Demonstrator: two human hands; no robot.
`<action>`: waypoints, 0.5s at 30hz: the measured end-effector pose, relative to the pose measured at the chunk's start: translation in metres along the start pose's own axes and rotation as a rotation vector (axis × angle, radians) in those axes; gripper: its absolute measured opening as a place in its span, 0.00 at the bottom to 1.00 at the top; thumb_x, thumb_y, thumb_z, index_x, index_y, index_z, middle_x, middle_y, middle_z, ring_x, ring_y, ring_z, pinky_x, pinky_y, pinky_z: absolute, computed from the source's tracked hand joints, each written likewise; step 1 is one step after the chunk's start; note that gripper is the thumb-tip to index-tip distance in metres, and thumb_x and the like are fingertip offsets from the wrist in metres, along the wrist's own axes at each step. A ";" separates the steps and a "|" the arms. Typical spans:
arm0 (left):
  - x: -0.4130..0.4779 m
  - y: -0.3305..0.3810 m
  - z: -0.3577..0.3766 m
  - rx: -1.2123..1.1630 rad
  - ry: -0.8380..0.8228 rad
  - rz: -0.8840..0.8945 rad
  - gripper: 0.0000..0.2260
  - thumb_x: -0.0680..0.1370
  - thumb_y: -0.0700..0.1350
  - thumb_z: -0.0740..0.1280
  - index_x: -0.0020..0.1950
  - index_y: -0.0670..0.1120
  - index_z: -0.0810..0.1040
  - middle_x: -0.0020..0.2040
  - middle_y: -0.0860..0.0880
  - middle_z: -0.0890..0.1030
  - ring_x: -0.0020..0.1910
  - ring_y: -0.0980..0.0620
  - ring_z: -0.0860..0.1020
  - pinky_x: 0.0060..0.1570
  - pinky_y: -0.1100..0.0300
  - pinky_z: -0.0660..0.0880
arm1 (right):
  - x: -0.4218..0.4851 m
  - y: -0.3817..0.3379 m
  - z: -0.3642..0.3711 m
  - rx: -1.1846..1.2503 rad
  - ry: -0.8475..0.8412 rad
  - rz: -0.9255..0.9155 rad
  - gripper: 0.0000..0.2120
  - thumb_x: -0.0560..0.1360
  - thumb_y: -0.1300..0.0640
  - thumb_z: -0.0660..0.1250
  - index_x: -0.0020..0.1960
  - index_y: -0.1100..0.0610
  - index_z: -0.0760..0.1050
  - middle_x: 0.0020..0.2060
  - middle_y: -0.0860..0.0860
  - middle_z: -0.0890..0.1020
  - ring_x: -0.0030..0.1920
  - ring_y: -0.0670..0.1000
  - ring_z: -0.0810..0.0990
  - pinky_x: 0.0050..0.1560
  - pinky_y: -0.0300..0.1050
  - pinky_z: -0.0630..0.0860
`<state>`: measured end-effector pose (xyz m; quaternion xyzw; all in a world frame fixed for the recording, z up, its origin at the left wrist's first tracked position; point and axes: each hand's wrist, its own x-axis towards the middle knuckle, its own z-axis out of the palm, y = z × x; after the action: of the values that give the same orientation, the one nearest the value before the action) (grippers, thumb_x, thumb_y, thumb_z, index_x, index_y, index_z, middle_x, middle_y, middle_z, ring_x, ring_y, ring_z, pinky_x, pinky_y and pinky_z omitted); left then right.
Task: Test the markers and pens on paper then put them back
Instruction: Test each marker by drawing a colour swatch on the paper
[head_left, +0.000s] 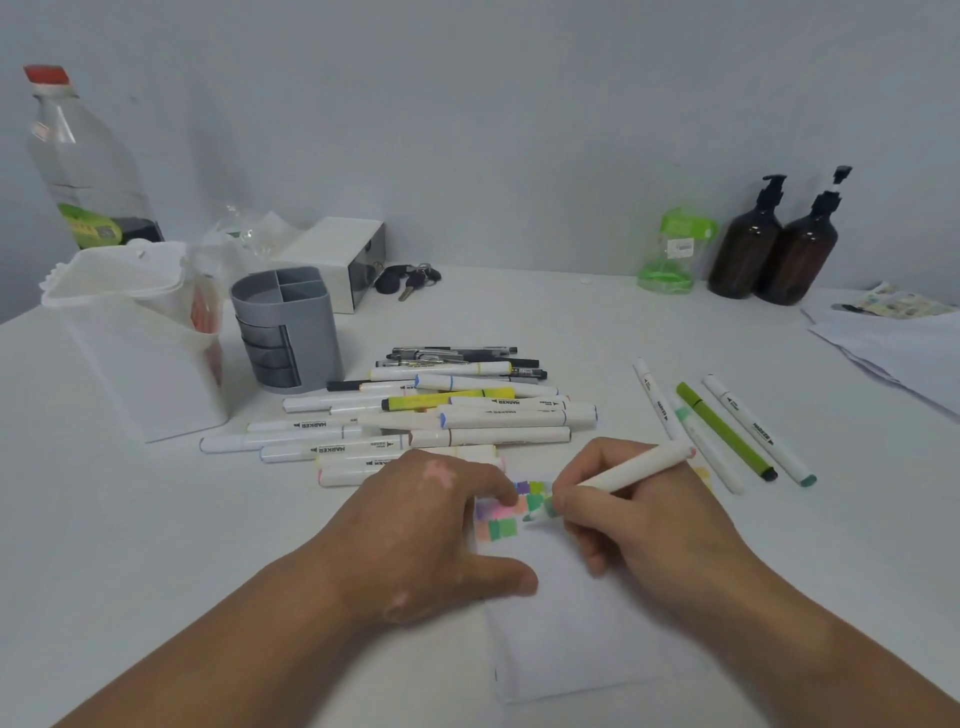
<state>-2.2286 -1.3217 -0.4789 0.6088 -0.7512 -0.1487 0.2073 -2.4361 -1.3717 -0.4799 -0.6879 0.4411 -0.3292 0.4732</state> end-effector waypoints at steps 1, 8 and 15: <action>-0.001 0.000 0.000 -0.008 0.001 -0.004 0.28 0.62 0.71 0.74 0.57 0.61 0.80 0.35 0.68 0.75 0.36 0.67 0.72 0.32 0.69 0.62 | 0.001 0.000 0.002 -0.016 0.000 0.001 0.04 0.66 0.52 0.72 0.38 0.52 0.82 0.26 0.53 0.80 0.25 0.51 0.77 0.27 0.41 0.73; 0.003 -0.002 -0.001 0.006 -0.011 -0.043 0.29 0.61 0.71 0.75 0.59 0.62 0.81 0.30 0.60 0.70 0.34 0.65 0.72 0.34 0.67 0.66 | -0.001 0.004 0.004 -0.136 0.033 -0.017 0.02 0.72 0.55 0.73 0.41 0.49 0.83 0.26 0.53 0.82 0.26 0.48 0.79 0.28 0.38 0.74; 0.004 -0.002 0.000 0.017 -0.043 -0.060 0.28 0.62 0.71 0.75 0.59 0.62 0.81 0.31 0.70 0.73 0.34 0.66 0.72 0.33 0.66 0.65 | -0.002 0.001 0.004 -0.206 -0.007 -0.010 0.03 0.72 0.54 0.74 0.41 0.47 0.84 0.26 0.51 0.81 0.26 0.47 0.77 0.27 0.36 0.70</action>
<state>-2.2278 -1.3263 -0.4795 0.6294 -0.7382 -0.1613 0.1813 -2.4339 -1.3688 -0.4826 -0.7362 0.4677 -0.2818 0.3998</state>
